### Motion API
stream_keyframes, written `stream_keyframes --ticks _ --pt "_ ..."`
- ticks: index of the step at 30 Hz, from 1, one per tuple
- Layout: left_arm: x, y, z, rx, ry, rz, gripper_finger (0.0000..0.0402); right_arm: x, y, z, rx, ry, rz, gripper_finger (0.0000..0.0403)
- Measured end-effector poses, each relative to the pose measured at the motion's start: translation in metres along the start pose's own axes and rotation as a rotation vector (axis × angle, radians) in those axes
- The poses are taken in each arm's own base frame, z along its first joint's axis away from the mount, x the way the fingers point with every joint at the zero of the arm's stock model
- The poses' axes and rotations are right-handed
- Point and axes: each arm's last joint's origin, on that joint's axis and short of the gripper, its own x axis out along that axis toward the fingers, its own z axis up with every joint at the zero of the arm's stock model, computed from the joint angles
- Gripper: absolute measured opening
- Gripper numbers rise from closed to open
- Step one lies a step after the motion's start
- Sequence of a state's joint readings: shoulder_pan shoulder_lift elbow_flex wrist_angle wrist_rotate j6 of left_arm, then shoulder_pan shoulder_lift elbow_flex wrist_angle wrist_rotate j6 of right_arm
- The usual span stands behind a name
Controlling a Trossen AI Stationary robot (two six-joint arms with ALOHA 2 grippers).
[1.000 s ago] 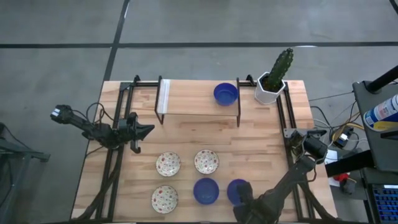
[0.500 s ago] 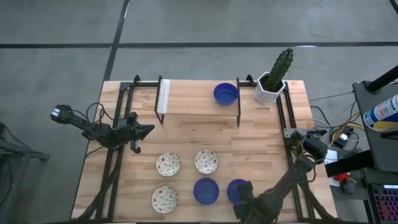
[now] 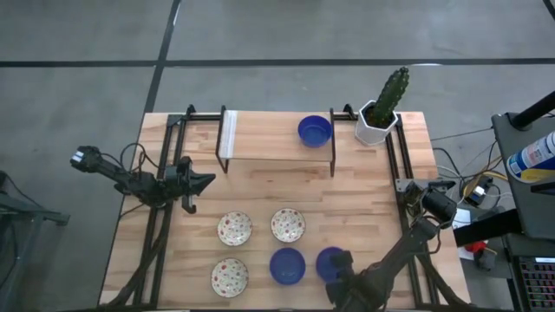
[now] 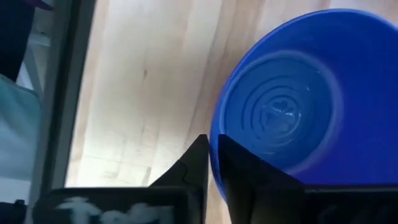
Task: Pick & Place Mini bowls
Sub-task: Stack the right blue bowl on top of the other blue bowl on the shelf
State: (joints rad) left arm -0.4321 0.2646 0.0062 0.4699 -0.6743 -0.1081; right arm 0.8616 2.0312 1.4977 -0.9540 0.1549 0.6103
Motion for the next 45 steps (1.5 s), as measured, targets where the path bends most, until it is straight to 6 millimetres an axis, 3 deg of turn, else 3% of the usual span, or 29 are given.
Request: stream_keyframes --ticks 9,18,33,45 --pt "0.0 0.0 0.0 0.0 0.0 0.0 0.0 -0.004 -0.002 -0.001 -0.041 0.022 -0.023 0.0009" --pt "0.0 0.0 0.0 0.0 0.0 0.0 0.0 -0.038 -0.017 0.005 -0.06 0.013 -0.081 0.0009" --pt "0.0 0.0 0.0 0.0 0.001 0.0 0.0 -0.128 -0.085 0.003 0.014 -0.217 -0.068 0.0009" --pt "0.0 0.0 0.0 0.0 0.0 0.0 0.0 -0.136 -0.131 0.012 -0.022 -0.221 -0.131 0.0008"
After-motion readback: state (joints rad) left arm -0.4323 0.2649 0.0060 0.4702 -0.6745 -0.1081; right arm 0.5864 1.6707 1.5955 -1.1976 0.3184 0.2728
